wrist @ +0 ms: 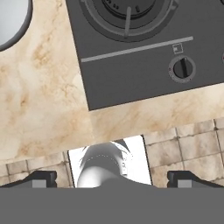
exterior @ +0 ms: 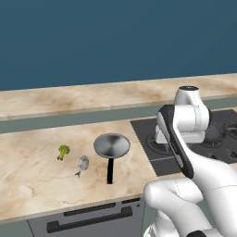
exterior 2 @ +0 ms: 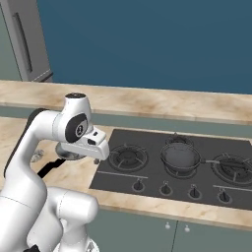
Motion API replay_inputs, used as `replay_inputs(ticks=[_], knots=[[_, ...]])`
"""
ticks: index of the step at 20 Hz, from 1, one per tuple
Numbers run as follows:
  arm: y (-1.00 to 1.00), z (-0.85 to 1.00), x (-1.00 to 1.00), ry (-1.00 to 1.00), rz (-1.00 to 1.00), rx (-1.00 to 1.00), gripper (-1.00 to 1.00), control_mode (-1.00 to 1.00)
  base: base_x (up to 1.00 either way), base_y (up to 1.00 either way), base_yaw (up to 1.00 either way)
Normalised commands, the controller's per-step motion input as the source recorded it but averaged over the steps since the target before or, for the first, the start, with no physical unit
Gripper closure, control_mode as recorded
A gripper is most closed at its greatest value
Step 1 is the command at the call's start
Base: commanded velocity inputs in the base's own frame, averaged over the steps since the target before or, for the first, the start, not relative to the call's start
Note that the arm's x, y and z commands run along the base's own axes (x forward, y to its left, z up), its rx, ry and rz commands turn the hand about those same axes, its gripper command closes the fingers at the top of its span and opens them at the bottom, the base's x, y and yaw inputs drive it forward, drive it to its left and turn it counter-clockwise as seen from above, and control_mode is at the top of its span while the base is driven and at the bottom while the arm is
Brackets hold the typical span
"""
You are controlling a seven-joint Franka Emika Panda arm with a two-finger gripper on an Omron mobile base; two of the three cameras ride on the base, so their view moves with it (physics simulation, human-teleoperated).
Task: Place both pans onto different burners. Then place the broccoli and the fish on different pans.
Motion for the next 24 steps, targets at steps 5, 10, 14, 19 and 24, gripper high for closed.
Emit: replay_inputs(ticks=[5, 10, 14, 19, 24], knots=[[0.00, 0.00, 0.00, 0.00, 0.00, 0.00, -1.00, 1.00, 0.06, 0.00, -0.01], [0.00, 0.00, 0.00, 0.00, 0.00, 0.00, -1.00, -1.00, 0.00, 0.00, 0.00], [0.01, 0.00, 0.00, 0.00, 0.00, 0.00, -1.00, -1.00, 0.00, 0.00, 0.00], [0.02, 0.00, 0.03, 0.01, 0.00, 0.00, -1.00, -1.00, 0.00, 0.00, 0.00], [0.38, 0.00, 0.08, 0.01, 0.00, 0.00, -1.00, -1.00, 0.00, 0.00, 0.00]])
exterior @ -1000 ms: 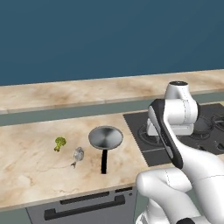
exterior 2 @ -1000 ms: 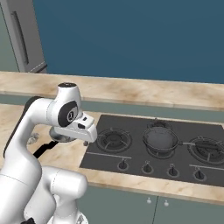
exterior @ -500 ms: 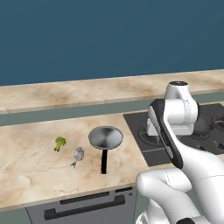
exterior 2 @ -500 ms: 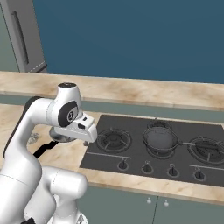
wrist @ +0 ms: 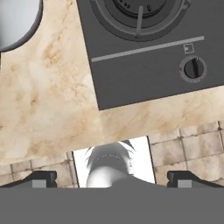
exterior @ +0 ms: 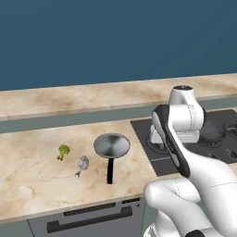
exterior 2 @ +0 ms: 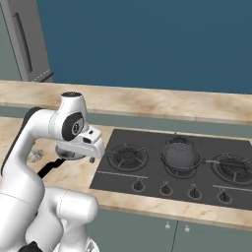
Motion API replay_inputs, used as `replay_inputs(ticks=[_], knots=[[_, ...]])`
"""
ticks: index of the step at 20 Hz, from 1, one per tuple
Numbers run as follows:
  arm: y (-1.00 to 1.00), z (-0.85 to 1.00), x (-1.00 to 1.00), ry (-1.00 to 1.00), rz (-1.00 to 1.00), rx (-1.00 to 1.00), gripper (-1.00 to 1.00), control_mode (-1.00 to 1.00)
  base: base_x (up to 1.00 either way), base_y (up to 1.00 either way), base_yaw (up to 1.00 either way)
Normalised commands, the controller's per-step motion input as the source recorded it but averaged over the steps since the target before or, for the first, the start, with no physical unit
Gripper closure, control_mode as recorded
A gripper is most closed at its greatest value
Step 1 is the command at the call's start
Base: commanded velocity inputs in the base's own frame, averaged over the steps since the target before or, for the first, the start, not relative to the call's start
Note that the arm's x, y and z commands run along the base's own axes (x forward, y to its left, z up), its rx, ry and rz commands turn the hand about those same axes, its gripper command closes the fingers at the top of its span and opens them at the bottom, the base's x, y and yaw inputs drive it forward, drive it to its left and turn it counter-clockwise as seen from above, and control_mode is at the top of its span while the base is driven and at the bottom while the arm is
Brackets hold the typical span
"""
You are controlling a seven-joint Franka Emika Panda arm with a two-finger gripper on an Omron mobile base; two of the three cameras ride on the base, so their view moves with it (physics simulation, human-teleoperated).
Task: Place both pans onto different burners. Then place the broccoli and the fish on different pans.
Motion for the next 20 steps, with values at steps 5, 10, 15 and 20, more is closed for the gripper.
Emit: replay_inputs(ticks=[5, 10, 15, 20], knots=[[0.65, 0.00, 0.15, 0.00, 0.00, 0.00, -1.00, -1.00, 0.00, 0.00, 0.00], [0.44, 0.00, 0.11, 0.03, 0.00, 0.01, -1.00, -1.00, 0.00, 0.00, 0.00], [0.48, -0.08, 0.12, 0.03, 0.00, 0.00, -1.00, -1.00, 0.00, 0.00, 0.00], [0.40, -0.35, 0.01, 0.00, 0.00, 0.00, -1.00, -1.00, 0.00, 0.00, 0.00]])
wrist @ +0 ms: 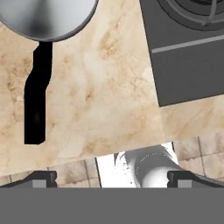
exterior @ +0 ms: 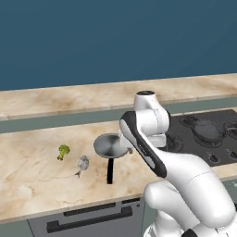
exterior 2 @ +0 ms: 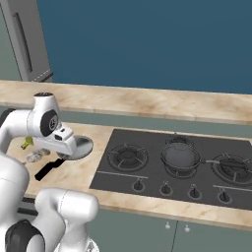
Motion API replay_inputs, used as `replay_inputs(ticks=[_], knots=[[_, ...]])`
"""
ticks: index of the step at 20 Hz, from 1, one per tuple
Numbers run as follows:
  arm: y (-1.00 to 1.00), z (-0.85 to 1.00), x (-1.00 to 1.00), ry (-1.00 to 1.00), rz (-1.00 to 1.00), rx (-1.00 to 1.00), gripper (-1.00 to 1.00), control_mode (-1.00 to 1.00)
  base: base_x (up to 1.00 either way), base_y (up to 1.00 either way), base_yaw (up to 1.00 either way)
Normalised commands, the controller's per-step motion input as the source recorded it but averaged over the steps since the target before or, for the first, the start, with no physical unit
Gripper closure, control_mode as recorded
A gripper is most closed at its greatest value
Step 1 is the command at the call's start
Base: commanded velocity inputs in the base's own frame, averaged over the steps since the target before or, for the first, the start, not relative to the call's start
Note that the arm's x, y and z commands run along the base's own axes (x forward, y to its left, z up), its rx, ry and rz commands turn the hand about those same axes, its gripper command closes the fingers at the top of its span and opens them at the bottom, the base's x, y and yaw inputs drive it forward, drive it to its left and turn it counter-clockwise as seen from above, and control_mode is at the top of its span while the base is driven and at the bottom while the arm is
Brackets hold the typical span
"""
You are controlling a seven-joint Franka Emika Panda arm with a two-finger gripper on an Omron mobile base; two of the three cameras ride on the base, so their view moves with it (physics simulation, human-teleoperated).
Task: Place both pans onto different burners. Then place the broccoli and the fish on different pans.
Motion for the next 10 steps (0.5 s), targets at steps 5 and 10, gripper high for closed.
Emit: replay_inputs(ticks=[5, 10], knots=[[0.43, -0.41, 0.10, 0.00, 0.00, 0.00, -1.00, -1.00, 0.00, 0.00, 0.00], [0.22, -0.35, 0.07, 0.00, 0.00, 0.00, -1.00, -1.00, 0.00, 0.00, 0.00]])
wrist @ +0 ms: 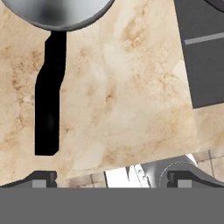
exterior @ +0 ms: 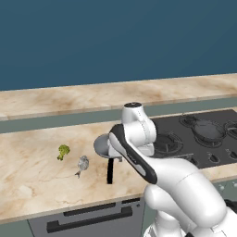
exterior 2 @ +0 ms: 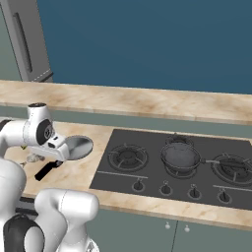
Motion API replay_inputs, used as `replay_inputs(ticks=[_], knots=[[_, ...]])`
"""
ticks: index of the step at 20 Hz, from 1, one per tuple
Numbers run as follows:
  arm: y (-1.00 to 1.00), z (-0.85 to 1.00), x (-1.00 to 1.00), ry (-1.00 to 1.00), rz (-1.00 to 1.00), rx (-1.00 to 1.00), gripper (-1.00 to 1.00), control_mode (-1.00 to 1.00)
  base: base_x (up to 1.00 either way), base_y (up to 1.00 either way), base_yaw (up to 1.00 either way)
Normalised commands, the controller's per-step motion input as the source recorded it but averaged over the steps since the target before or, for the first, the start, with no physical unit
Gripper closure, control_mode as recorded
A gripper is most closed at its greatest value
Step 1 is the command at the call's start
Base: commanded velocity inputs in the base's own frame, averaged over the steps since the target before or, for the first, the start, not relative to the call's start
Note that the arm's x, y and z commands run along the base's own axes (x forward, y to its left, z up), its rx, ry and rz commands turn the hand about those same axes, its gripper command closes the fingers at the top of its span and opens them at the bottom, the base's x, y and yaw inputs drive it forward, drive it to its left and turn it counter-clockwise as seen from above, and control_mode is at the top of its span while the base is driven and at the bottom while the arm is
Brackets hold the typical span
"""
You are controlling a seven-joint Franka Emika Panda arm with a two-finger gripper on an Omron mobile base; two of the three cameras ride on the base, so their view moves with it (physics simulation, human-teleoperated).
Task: Place both pans onto different burners. Then place the broccoli and the fish on different pans.
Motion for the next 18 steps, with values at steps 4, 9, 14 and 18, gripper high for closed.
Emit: replay_inputs(ticks=[4, 9, 14, 18], knots=[[0.17, -0.21, 0.11, 0.00, 0.00, 0.00, -1.00, -1.00, 0.00, 0.00, 0.00], [0.22, -0.23, 0.13, 0.00, 0.00, 0.00, -1.00, -1.00, 0.00, 0.00, 0.00], [0.27, -0.18, 0.18, 0.00, 0.00, 0.00, -1.00, -1.00, 0.00, 0.00, 0.00], [0.24, -0.13, 0.13, 0.00, 0.00, 0.00, -1.00, -1.00, 0.00, 0.00, 0.00]])
